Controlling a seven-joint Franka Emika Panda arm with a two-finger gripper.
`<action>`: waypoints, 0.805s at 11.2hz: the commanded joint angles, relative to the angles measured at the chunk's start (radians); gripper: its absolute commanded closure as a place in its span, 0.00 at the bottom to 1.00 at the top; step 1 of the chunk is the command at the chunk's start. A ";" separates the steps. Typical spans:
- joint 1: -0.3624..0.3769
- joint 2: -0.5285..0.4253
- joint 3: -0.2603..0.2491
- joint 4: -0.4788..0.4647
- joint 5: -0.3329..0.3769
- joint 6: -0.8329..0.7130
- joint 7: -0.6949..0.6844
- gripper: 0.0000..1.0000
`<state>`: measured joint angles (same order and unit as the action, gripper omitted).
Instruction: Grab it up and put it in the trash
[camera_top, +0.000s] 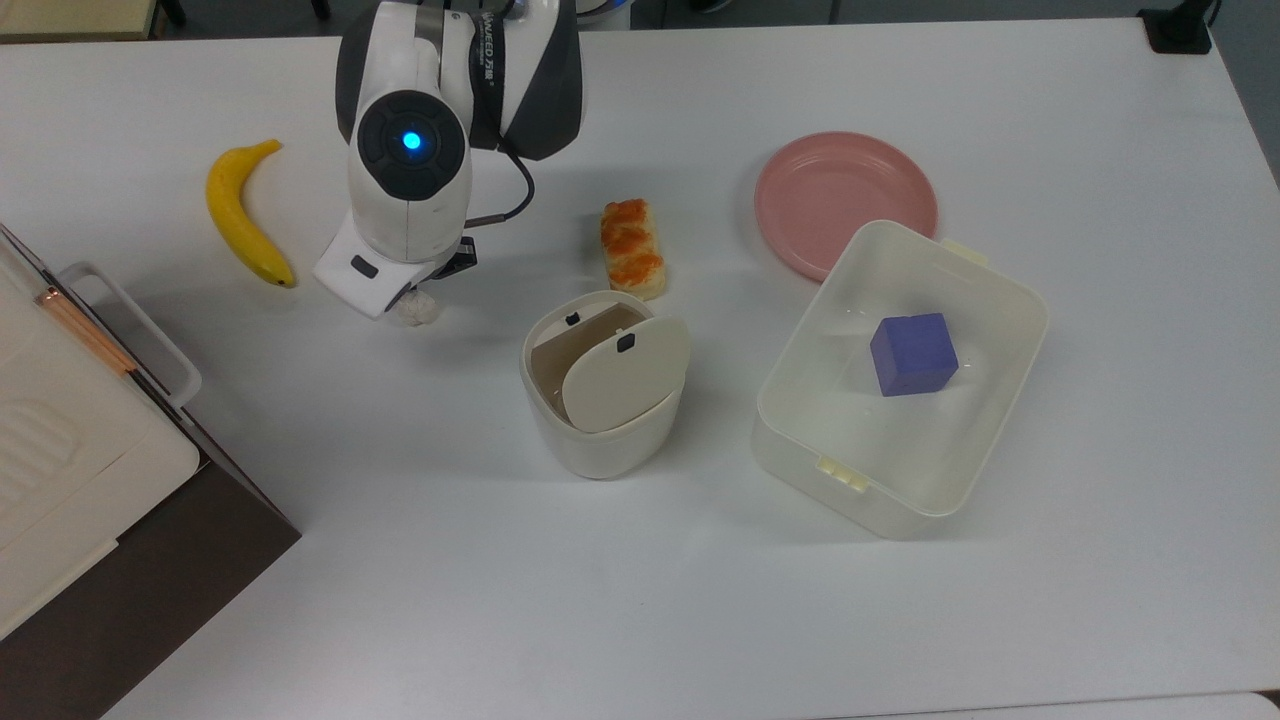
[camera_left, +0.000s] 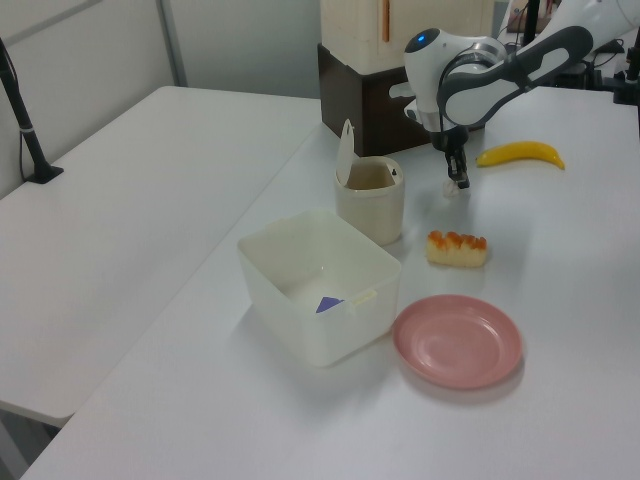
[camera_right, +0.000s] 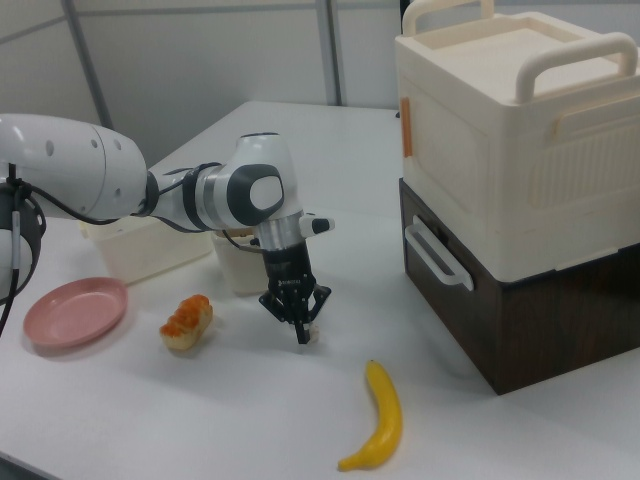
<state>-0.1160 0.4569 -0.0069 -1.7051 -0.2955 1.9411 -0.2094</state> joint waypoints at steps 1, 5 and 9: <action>0.001 0.005 -0.001 0.018 0.021 0.007 -0.018 1.00; 0.001 -0.010 -0.001 0.019 0.024 -0.001 -0.018 1.00; -0.001 -0.015 -0.004 0.033 0.061 -0.007 -0.019 1.00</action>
<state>-0.1161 0.4566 -0.0065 -1.6767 -0.2886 1.9425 -0.2094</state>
